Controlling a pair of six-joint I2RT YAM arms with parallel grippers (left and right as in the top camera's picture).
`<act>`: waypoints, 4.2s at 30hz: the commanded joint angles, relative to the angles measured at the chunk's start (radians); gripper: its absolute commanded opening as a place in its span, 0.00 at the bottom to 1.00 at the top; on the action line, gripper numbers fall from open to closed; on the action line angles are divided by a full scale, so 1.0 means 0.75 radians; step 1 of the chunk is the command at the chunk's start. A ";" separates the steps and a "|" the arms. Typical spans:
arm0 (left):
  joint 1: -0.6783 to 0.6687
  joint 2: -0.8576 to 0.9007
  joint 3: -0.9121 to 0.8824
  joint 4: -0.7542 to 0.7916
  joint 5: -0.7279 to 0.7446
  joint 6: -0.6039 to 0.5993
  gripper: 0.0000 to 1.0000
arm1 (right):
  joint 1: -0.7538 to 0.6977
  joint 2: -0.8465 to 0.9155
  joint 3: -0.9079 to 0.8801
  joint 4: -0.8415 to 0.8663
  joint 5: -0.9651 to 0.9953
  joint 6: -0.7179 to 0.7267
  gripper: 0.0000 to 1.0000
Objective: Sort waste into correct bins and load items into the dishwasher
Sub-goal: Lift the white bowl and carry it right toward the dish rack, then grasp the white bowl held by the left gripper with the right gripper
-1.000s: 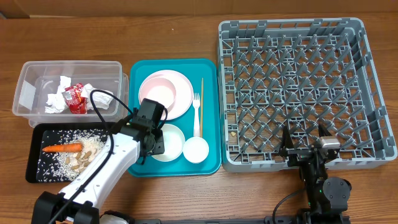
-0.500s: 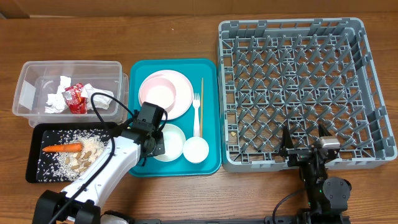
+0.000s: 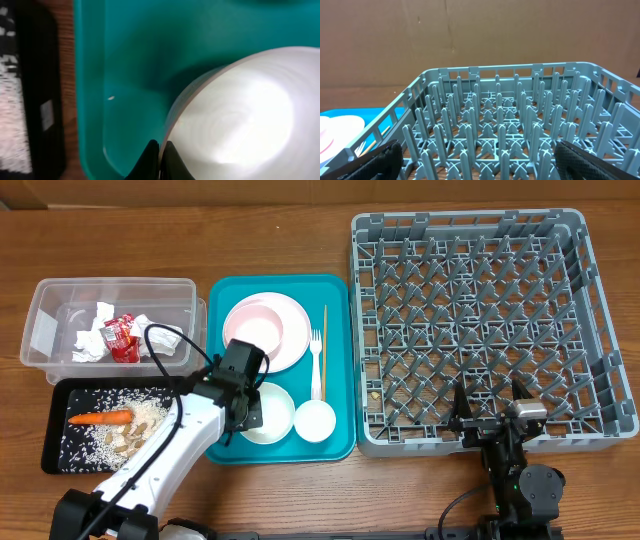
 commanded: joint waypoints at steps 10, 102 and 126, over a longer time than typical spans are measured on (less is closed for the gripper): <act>-0.009 -0.002 0.496 -0.286 -0.126 0.005 0.04 | -0.005 -0.015 -0.014 0.011 -0.001 0.005 1.00; -0.393 0.298 0.603 0.887 0.566 -0.054 0.04 | 0.530 2.049 2.131 -1.485 0.584 0.589 0.54; -0.392 0.301 0.603 0.898 0.582 -0.002 0.62 | 0.528 2.055 2.131 -1.420 0.608 0.523 0.04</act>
